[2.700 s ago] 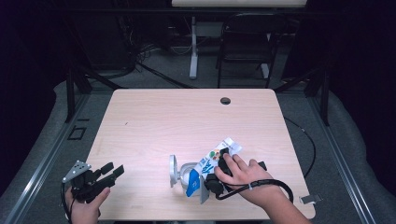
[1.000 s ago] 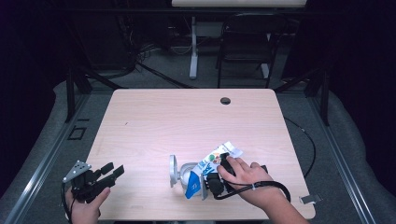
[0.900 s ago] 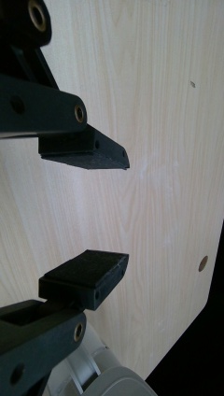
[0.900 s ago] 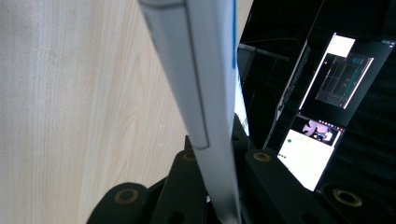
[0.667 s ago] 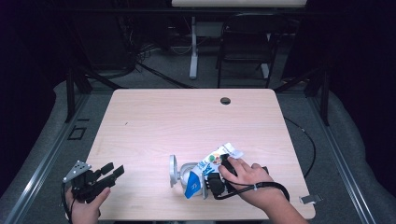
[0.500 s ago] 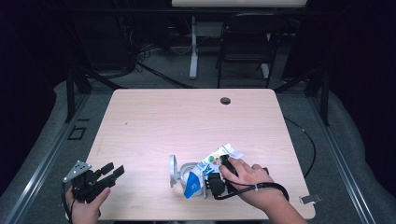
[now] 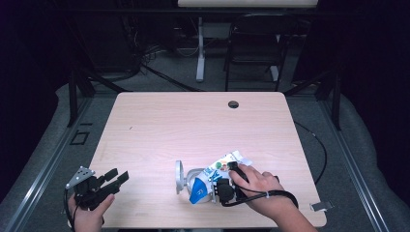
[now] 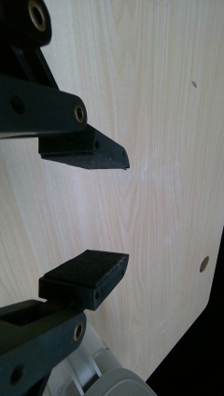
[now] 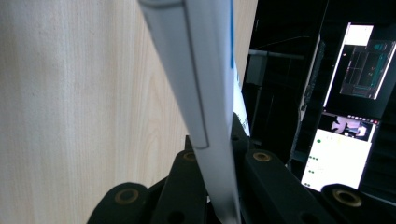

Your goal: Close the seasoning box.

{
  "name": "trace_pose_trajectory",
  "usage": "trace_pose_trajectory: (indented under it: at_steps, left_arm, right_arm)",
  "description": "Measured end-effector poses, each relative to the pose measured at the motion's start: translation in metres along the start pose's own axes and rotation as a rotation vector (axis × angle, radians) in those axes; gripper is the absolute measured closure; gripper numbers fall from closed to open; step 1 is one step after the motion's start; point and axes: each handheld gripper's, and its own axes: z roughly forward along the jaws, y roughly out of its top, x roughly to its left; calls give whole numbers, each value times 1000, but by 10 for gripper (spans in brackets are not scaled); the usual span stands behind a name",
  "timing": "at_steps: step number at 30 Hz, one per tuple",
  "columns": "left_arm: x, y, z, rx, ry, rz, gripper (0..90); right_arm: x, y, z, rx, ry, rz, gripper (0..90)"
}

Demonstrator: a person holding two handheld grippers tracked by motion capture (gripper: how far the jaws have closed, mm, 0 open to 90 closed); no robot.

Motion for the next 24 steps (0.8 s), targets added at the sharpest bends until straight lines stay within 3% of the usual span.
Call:
trace_pose_trajectory:
  at_steps: [17, 24]
  left_arm:
    - [-1, 3, 2, -4, -6, -3, 480]
    - [0, 3, 4, -4, -6, -13, 481]
  right_arm:
    - [1, -10, 1, -68, 41, 139, 896]
    - [1, -15, 3, -101, 61, 225, 896]
